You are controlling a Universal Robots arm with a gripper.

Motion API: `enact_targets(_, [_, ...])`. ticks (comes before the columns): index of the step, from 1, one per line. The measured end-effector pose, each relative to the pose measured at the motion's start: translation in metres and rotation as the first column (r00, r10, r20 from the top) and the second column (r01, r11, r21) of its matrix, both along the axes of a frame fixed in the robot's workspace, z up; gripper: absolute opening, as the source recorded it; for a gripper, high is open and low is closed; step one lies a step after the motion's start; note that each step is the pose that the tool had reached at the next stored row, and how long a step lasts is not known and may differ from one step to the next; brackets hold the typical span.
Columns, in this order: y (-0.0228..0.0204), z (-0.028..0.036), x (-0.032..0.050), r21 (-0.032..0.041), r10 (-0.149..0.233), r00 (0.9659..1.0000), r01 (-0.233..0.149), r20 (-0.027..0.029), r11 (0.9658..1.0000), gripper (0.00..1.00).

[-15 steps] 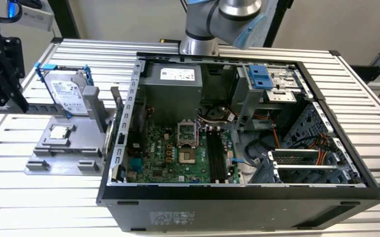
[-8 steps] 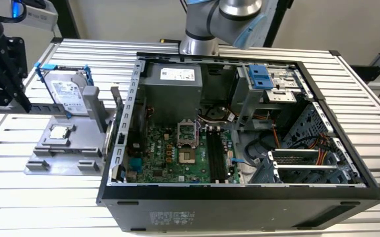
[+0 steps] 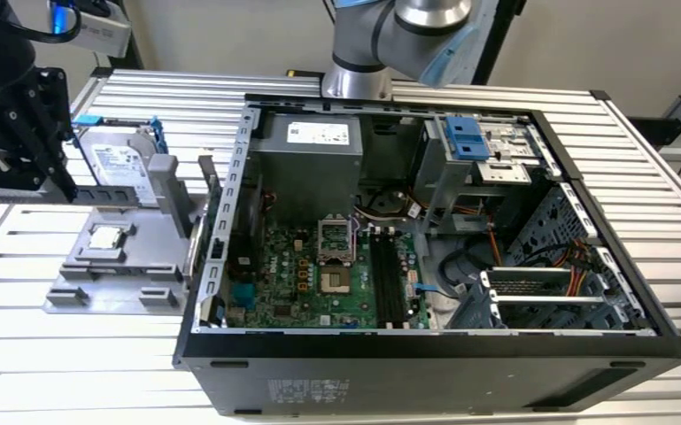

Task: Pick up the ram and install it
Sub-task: 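Pick up the ram and move it above insertion slot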

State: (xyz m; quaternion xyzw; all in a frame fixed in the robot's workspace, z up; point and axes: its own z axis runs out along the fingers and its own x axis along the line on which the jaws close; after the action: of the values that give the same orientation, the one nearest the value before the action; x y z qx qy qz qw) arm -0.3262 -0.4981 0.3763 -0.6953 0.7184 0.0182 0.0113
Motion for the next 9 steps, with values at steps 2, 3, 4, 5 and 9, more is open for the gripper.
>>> enact_targets(2, [0.0000, 0.0000, 0.0046, 0.0001, 0.000, 1.0000, 0.000, -0.0001, 1.0000, 0.00])
enact_targets(3, [0.0000, -0.0001, 0.0069, 0.0001, 0.000, 1.0000, 0.000, -0.0002, 1.0000, 0.00])
enact_targets(4, [0.0000, -0.0001, 0.0092, 0.0002, 0.000, 1.0000, 0.000, -0.0002, 1.0000, 0.00])
enact_targets(5, [0.0000, -0.0001, 0.0115, 0.0001, 0.000, 1.0000, 0.000, -0.0003, 1.0000, 0.00])
enact_targets(9, [0.0000, 0.0000, 0.0202, 0.0001, 0.000, 1.0000, 0.000, -0.0006, 1.0000, 0.00])
